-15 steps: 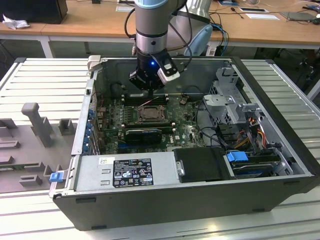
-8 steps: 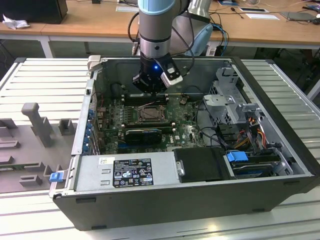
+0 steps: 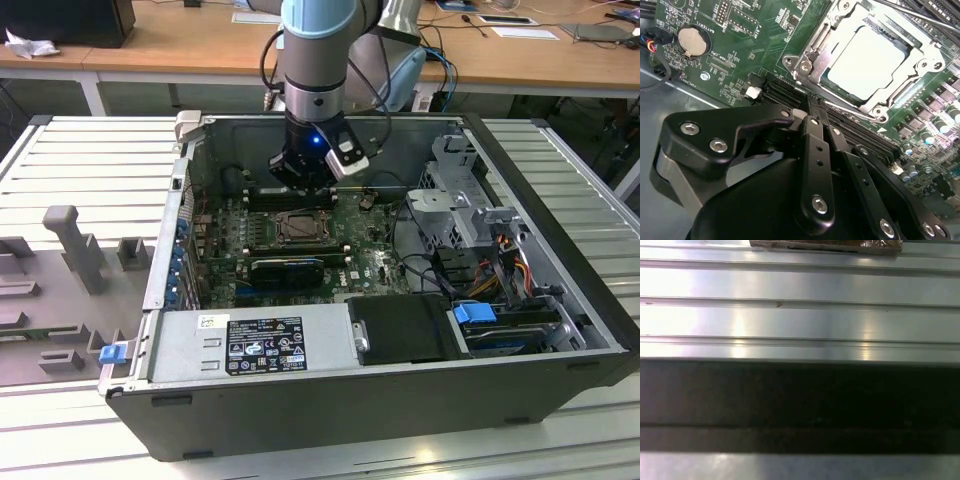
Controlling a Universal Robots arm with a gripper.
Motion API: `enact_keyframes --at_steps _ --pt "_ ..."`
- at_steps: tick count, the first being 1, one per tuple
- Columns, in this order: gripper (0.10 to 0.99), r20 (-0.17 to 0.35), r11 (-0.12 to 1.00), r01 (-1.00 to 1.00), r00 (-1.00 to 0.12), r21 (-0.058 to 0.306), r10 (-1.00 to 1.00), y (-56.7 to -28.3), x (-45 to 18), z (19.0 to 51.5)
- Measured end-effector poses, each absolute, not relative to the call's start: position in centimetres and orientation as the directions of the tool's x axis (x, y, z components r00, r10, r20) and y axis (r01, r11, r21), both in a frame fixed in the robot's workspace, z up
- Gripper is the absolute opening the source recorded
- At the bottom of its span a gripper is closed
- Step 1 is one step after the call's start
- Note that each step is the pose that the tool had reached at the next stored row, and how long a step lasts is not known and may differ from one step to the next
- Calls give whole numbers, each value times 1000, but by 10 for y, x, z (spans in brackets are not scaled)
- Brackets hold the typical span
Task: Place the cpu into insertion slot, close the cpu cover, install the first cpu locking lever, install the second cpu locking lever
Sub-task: 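Install the first cpu locking lever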
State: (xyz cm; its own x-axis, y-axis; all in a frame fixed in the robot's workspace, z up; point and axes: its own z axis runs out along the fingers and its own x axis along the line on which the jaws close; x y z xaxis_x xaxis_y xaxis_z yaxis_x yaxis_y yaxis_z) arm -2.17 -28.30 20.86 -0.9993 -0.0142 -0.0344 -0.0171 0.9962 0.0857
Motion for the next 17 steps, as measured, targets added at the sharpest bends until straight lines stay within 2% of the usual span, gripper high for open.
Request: enact_keyframes --at_steps 17 --pt "106 -34 997 -17 -999 75 -15 -285 -20 204"
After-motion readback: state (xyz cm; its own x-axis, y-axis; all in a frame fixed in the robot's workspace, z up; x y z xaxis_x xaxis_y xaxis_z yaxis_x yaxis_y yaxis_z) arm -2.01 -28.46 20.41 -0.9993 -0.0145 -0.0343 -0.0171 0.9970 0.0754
